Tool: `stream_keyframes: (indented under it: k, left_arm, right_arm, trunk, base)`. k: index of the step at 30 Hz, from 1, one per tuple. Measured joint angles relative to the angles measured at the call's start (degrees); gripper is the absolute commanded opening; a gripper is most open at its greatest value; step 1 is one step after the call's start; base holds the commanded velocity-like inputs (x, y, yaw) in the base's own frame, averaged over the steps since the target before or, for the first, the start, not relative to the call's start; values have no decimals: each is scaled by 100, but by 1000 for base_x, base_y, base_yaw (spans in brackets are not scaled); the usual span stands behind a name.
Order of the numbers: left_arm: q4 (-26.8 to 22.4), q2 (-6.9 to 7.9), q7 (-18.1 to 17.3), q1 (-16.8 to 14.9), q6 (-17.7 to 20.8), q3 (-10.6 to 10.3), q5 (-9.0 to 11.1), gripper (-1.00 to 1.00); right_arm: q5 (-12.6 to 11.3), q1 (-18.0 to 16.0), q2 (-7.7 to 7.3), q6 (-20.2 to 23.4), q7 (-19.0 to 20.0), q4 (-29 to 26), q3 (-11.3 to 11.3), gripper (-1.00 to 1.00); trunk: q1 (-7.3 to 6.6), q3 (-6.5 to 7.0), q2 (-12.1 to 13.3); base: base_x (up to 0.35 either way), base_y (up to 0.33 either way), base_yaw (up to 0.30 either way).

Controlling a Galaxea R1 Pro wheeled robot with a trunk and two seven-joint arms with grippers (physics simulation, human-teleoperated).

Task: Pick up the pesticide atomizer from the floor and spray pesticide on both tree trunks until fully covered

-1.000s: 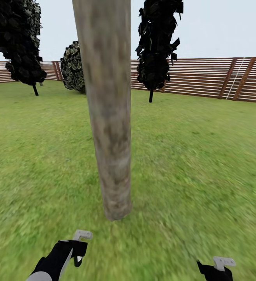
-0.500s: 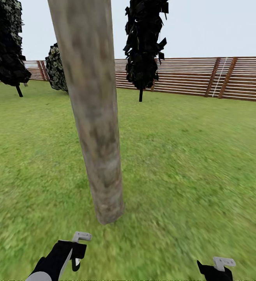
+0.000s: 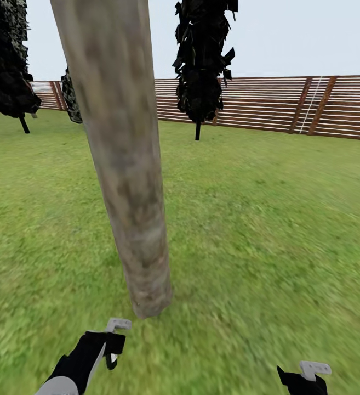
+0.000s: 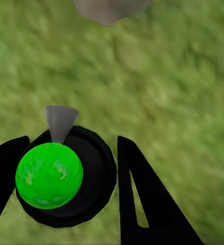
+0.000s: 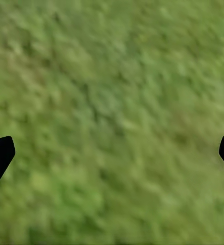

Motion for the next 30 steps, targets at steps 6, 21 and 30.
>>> stream_keyframes:
  k: [6, 21, 30]
  left_arm:
    - [-304, 37, -22, 47, 59, -62, -109, -100]
    - [-678, -345, -343, 68, 5, -479, -284, -100]
    - [-750, -122, -432, 76, 18, -416, -299, -100]
  right_arm:
    - [6, 2, 0, 0, 0, 0, 2, 100]
    - [27, 4, 8, 0, -8, 9, 9, 100]
    - [32, 3, 9, 0, -4, 9, 9, 100]
  trunk:
    - [0, 0, 0]
    - [0, 0, 0]
    - [0, 0, 0]
  base:
    - [1, 0, 0]
    - [0, 0, 0]
    - [29, 91, 0]
